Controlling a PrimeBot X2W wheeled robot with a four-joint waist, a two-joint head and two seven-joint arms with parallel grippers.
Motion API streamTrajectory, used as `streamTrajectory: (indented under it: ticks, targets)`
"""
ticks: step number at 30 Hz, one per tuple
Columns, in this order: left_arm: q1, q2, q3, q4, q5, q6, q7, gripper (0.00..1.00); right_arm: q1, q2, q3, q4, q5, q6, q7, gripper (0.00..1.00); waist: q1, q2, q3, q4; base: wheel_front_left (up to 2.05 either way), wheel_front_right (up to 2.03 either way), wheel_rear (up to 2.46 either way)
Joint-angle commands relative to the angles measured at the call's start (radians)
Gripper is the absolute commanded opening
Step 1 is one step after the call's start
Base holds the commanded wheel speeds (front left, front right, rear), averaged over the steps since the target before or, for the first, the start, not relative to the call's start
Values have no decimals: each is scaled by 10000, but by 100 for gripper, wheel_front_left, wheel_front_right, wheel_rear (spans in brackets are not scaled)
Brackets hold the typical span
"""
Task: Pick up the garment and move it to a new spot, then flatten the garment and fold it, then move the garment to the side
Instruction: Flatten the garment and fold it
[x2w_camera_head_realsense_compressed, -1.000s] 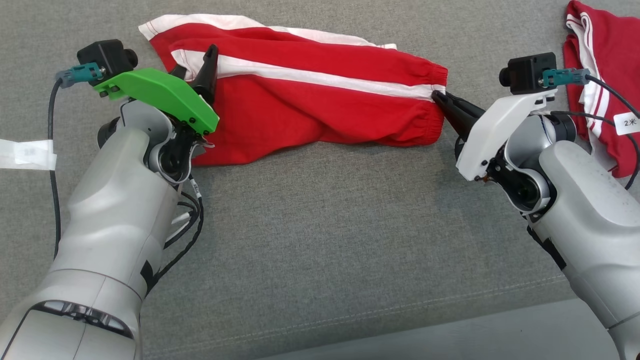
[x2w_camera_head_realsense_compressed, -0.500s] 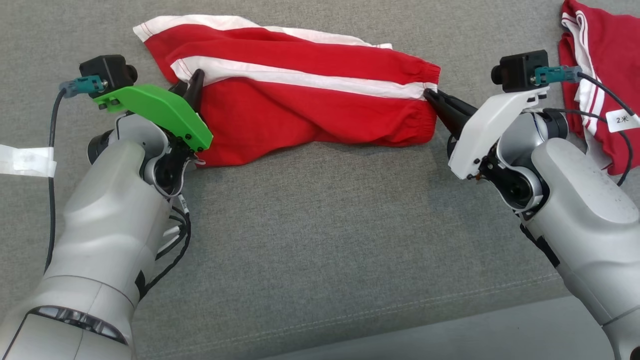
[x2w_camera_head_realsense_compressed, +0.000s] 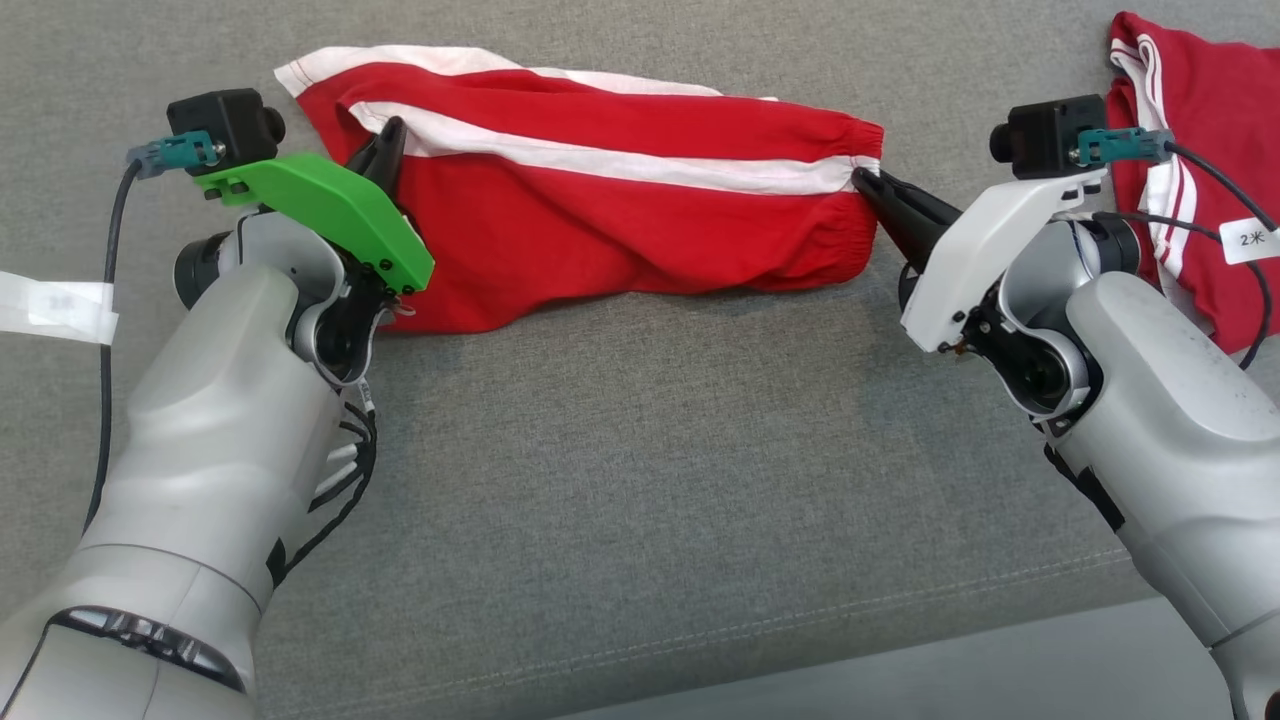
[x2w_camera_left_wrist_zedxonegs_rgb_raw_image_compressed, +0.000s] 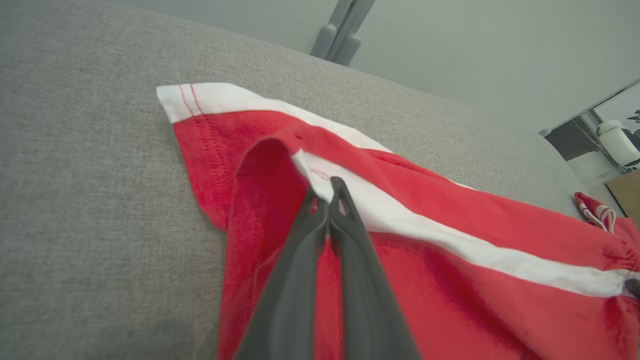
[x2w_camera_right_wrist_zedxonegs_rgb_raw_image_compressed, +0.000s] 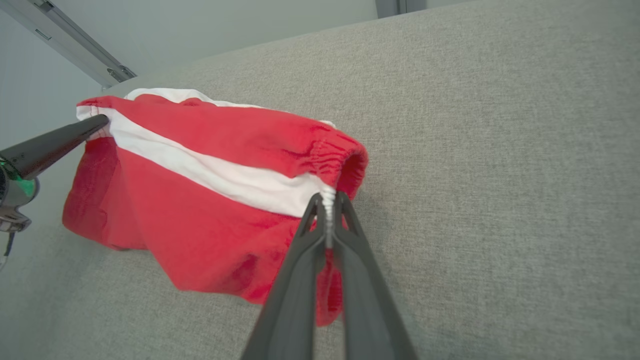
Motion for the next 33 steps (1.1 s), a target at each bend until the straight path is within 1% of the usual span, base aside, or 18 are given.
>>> streamTrajectory:
  ticks: [1, 5, 6, 8, 16, 17, 20, 23, 24, 26, 30, 31, 32, 33]
  targets:
    - [195, 172, -47, -247, -87, -34, -15, 0, 87, -90, -2, 34, 96, -1, -57, 0, 0, 0, -230, 166, 0, 0, 0]
    - [455, 563, -135, -1265, -424, -28, 206, 0, 189, -236, -64, -27, 321, -1, 28, 0, 0, 0, -668, 362, 0, 0, 0]
    - [455, 563, -135, -1265, -424, -28, 206, 0, 189, -236, -64, -27, 321, -1, 28, 0, 0, 0, -668, 362, 0, 0, 0]
    - [621, 829, -81, -1901, -758, -28, 380, 0, 277, -322, -124, -100, 493, -1, 90, 0, 0, 0, -920, 452, 0, 0, 0]
    - [1473, 1860, 301, -4468, -2058, -22, 1518, 0, 602, -714, -394, -380, 1066, -1, 386, 0, 0, 0, -2075, 735, 0, 0, 0]
    - [1547, 1968, 335, -4753, -2127, 41, 1655, 0, 616, -749, -429, -427, 1120, -1, 449, 0, 0, 0, -2236, 758, 0, 0, 0]
    - [1736, 2237, 371, -5647, -2276, 337, 2018, 0, 670, -743, -573, -594, 1378, -1, 583, 0, 0, 0, -2757, 810, 0, 0, 0]
    - [1945, 2499, 338, -6566, -2319, 727, 2305, 0, 646, -857, -701, -729, 1467, -1, 750, 0, 0, 0, -3282, 840, 0, 0, 0]
    - [2052, 2686, 335, -7204, -2294, 1012, 2448, 0, 596, -931, -766, -815, 1421, -1, 883, 0, 0, 0, -3613, 844, 0, 0, 0]
    - [2134, 2853, 357, -7814, -2293, 1312, 2573, 0, 498, -1005, -902, -889, 1368, -1, 995, 0, 0, 0, -3867, 851, 0, 0, 0]
    - [2087, 3181, 482, -8865, -2292, 1861, 2763, 0, 131, -1135, -1205, -1041, 1128, -1, 1263, 0, 0, 0, -4058, 844, 0, 0, 0]
    - [2027, 3259, 530, -9083, -2291, 2006, 2819, 0, 20, -1136, -1301, -1042, 1050, -1, 1328, 0, 0, 0, -4073, 837, 0, 0, 0]
    - [1841, 3393, 627, -9326, -2245, 2255, 2898, 0, -233, -1097, -1445, -973, 858, -1, 1478, 0, 0, 0, -4064, 824, 0, 0, 0]
    - [1744, 3445, 674, -9339, -2198, 2387, 2939, 0, -390, -1018, -1505, -896, 757, -1, 1562, 0, 0, 0, -4039, 812, 0, 0, 0]
